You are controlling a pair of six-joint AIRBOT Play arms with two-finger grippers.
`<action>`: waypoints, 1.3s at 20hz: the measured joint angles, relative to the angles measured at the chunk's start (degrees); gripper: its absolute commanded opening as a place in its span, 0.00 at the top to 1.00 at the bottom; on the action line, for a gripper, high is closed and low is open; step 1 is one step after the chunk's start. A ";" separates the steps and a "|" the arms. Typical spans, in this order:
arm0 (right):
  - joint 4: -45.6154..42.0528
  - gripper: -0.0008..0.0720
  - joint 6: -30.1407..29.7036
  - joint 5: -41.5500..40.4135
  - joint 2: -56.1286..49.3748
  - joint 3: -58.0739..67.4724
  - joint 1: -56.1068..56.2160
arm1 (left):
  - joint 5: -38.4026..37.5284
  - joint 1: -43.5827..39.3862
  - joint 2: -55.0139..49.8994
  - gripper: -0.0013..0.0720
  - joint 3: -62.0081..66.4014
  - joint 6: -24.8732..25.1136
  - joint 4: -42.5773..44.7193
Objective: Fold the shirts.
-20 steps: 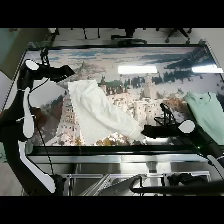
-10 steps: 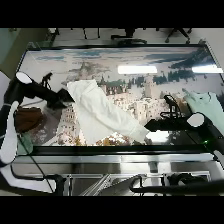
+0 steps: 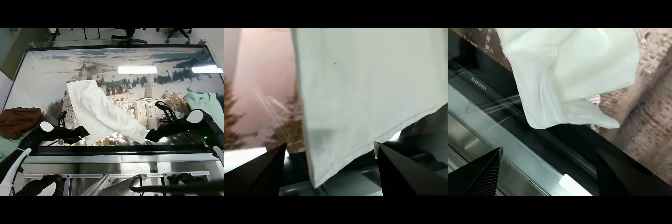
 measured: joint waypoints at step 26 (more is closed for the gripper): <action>21.70 0.96 5.35 -3.28 -3.56 51.98 -8.63 | -22.34 -1.27 18.18 0.97 48.94 -0.52 12.11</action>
